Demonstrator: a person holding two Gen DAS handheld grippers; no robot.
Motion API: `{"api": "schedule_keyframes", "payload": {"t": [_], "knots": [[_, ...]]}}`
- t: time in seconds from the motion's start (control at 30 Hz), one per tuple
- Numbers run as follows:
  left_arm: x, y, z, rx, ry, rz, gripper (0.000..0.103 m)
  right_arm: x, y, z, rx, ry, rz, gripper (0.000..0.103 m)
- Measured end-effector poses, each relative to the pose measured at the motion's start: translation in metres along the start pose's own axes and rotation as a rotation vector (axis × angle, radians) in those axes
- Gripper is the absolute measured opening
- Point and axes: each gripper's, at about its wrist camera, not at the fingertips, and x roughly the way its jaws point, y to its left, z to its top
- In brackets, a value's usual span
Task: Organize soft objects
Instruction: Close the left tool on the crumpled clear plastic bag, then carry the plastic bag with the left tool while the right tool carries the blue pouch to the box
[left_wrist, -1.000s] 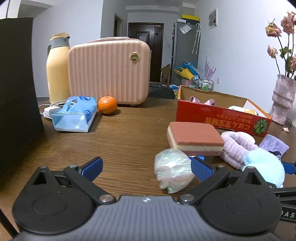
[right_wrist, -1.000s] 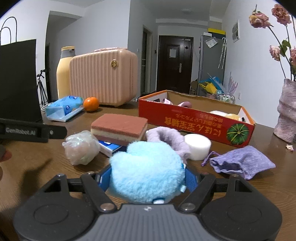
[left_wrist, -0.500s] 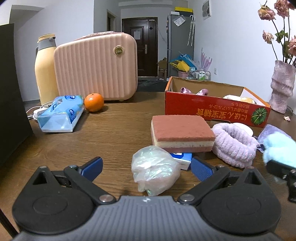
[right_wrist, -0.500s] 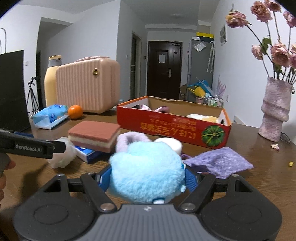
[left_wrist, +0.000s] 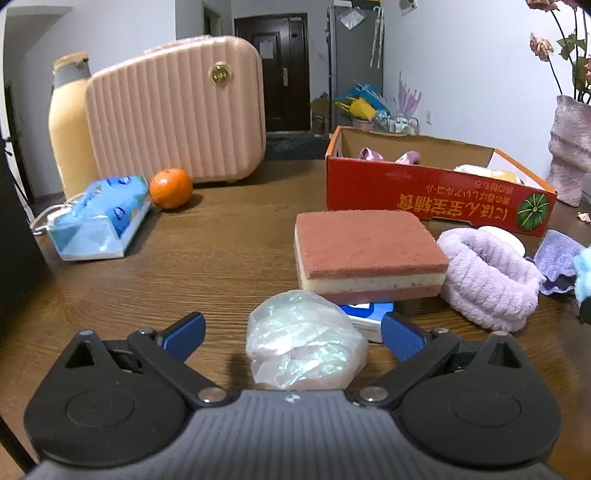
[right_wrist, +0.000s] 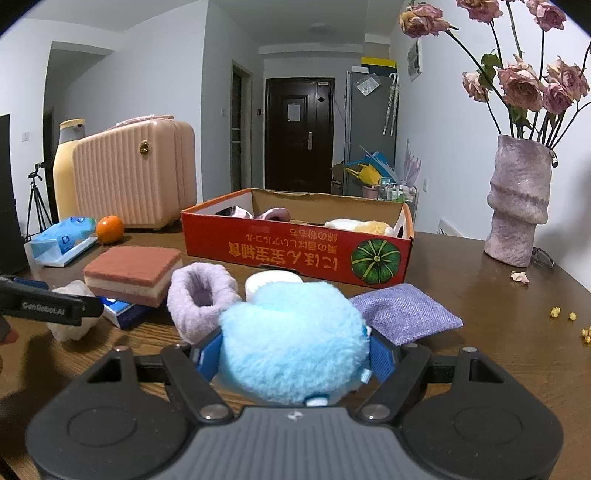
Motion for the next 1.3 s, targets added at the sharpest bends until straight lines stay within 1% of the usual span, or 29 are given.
{"api": "schedule_keyframes", "payload": {"t": [0.1,0.2,0.3,0.33,0.4,0.43,0.47,0.5,0.57,0.77,1.0,1.13,1.3], "knots": [[0.002,0.000,0.001,0.008,-0.006,-0.005,0.103,0.001,0.001,-0.001,-0.004,0.002,-0.005,0.077],[0.003,0.000,0.001,0.015,0.001,-0.034,0.095,0.003,0.000,-0.001,-0.002,0.008,-0.015,0.077],[0.004,-0.001,0.000,0.018,0.009,-0.051,0.084,0.005,0.000,-0.001,-0.001,0.012,-0.024,0.077],[0.004,-0.001,0.000,0.017,0.011,-0.059,0.076,0.005,0.000,-0.001,-0.001,0.012,-0.026,0.077],[0.004,0.000,0.000,0.011,0.020,-0.078,0.068,0.005,0.000,-0.001,-0.003,0.012,-0.028,0.077],[0.004,0.001,0.000,0.010,0.024,-0.088,0.060,0.005,-0.001,-0.001,-0.004,0.011,-0.028,0.077],[0.005,0.000,0.000,0.012,0.027,-0.094,0.055,0.005,0.000,-0.001,-0.005,0.010,-0.028,0.077],[0.005,0.000,-0.001,0.018,0.030,-0.096,0.054,0.004,0.000,-0.002,-0.006,0.009,-0.028,0.077],[0.004,-0.002,-0.002,0.031,0.028,-0.091,0.049,0.005,0.000,-0.001,-0.008,0.009,-0.026,0.077],[-0.002,-0.005,-0.003,0.047,0.010,-0.071,0.044,0.004,0.000,-0.001,-0.006,0.006,-0.020,0.077],[-0.017,0.002,0.001,0.019,-0.039,-0.056,0.043,0.002,0.001,-0.001,-0.011,-0.005,-0.018,0.077],[-0.033,0.008,0.007,-0.009,-0.096,-0.043,0.043,0.001,0.001,0.000,-0.013,-0.015,-0.015,0.077],[-0.056,0.013,0.015,-0.054,-0.170,-0.044,0.043,-0.002,0.001,0.003,-0.012,-0.043,-0.016,0.077]]}}
